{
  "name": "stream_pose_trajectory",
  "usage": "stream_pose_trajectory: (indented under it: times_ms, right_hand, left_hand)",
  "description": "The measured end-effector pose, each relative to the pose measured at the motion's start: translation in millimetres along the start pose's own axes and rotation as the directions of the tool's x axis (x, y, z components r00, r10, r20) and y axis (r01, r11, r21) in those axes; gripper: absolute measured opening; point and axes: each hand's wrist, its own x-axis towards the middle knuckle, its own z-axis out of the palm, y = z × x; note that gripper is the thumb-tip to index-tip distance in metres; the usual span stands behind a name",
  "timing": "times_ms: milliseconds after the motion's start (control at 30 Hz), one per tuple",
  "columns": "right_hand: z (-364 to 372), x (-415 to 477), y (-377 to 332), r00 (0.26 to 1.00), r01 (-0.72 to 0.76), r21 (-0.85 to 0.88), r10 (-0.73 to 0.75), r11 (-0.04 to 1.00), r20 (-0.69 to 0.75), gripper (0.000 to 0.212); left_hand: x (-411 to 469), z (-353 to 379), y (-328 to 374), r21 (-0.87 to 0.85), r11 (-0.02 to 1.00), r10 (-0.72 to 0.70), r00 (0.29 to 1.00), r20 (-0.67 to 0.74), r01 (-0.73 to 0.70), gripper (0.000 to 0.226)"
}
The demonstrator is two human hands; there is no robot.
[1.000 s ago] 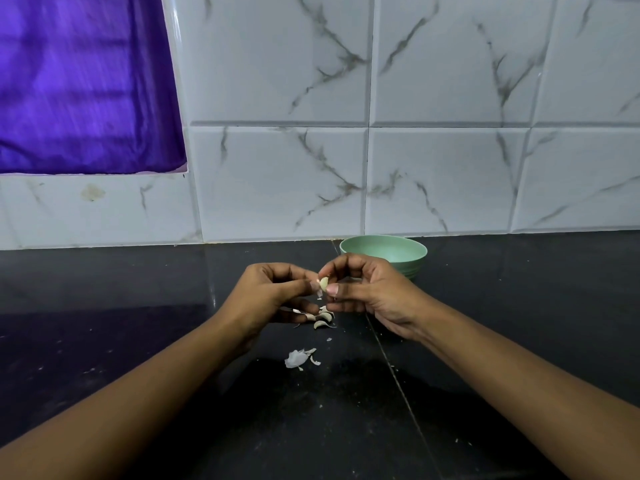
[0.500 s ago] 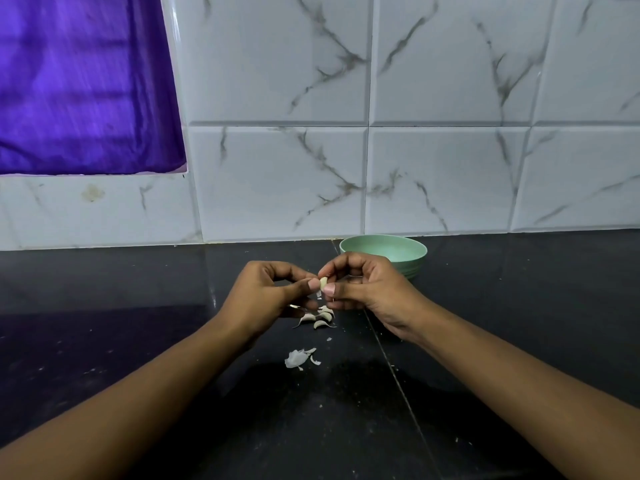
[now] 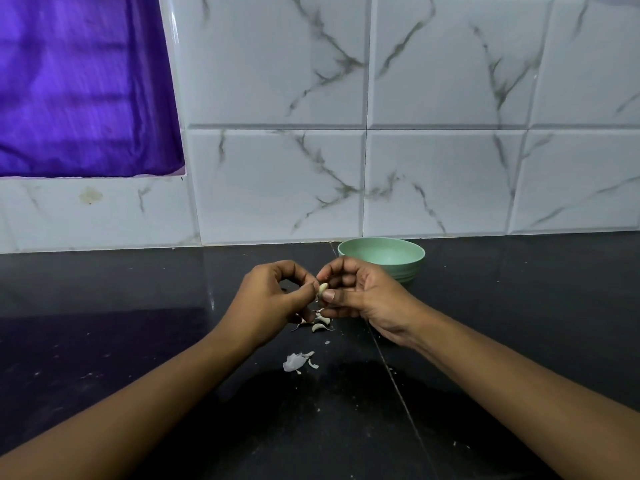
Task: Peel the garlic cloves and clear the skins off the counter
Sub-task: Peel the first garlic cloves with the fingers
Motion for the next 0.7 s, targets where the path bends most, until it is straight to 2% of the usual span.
stream_pose_trajectory:
  times_ms: [133,267,333,433,533,633,700]
  right_hand:
    - [-2,0,-2,1.000,0.009,-0.002,-0.009,1.000,-0.021,0.017]
    - [-2,0,-5,0.999,-0.019,0.021,0.020,1.000,-0.032,0.015]
    - [-2,0,-6,0.998,-0.058,0.036,0.059,0.998,-0.036,0.014]
    - [-3,-1,-8,0.992,-0.110,0.024,0.112,0.994,-0.057,0.013]
    - [-4,-1,-9,0.991,-0.119,0.000,0.119,0.993,-0.067,0.012]
    - [-6,-2,-10,0.990,-0.123,-0.014,0.122,0.992,-0.065,0.011]
    - [-5,-3,-11,0.990,-0.127,-0.018,0.126,0.992,-0.067,0.012]
  left_hand:
    - [-2,2,2,0.104,0.995,-0.009,0.998,0.057,0.003,0.010]
    - [-2,-1,6,-0.106,0.983,-0.146,0.987,0.072,0.153,0.015]
    - [0,-7,9,-0.133,0.973,-0.175,0.979,0.101,0.187,0.020]
    - [1,-15,11,0.030,0.988,-0.155,0.966,0.207,0.152,0.029]
    - [2,-20,11,0.256,0.966,-0.121,0.941,0.316,0.038,0.035]
    - [1,-24,12,0.391,0.918,-0.107,0.910,0.400,-0.064,0.027]
    - [1,-27,10,0.388,0.918,-0.096,0.904,0.416,-0.081,0.014]
